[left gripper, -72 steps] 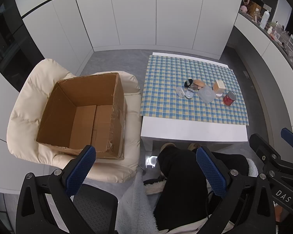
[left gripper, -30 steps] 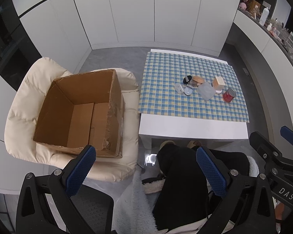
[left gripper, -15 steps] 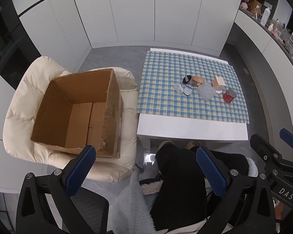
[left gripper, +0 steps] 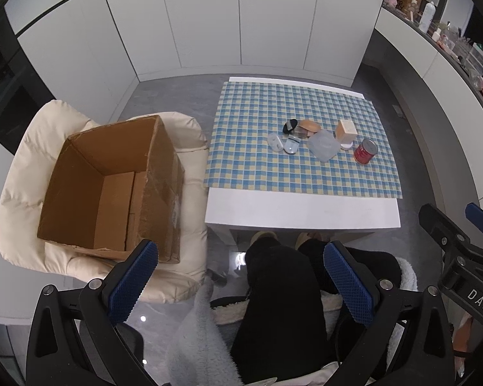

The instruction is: Organize objects

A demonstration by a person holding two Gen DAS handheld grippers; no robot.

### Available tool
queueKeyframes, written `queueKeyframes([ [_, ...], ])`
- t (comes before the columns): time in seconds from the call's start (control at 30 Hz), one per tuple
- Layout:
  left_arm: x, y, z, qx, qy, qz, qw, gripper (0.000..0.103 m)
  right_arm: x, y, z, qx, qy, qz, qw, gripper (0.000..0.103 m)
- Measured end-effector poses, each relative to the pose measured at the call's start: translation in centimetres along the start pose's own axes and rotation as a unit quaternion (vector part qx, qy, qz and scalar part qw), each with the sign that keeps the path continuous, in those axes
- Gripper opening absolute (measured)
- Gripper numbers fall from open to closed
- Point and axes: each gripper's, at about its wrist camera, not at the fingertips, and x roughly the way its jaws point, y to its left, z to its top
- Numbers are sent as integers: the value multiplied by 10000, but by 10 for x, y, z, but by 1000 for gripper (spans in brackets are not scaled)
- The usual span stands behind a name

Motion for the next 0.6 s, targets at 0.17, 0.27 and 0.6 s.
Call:
queueKeyframes([
  [0.17, 3, -17, 9, -28, -152, -128, 9998, 103, 3, -19, 3, 105, -25, -11, 9999, 103],
  [0.27, 6, -31, 16, 22, -244, -175, 9995, 103, 7, -35, 2, 209, 5, 40, 9998, 103],
  [0.6, 37, -72, 28, 249, -40, -326, 9991, 103, 28, -86, 4, 512, 79, -75, 9986, 103],
])
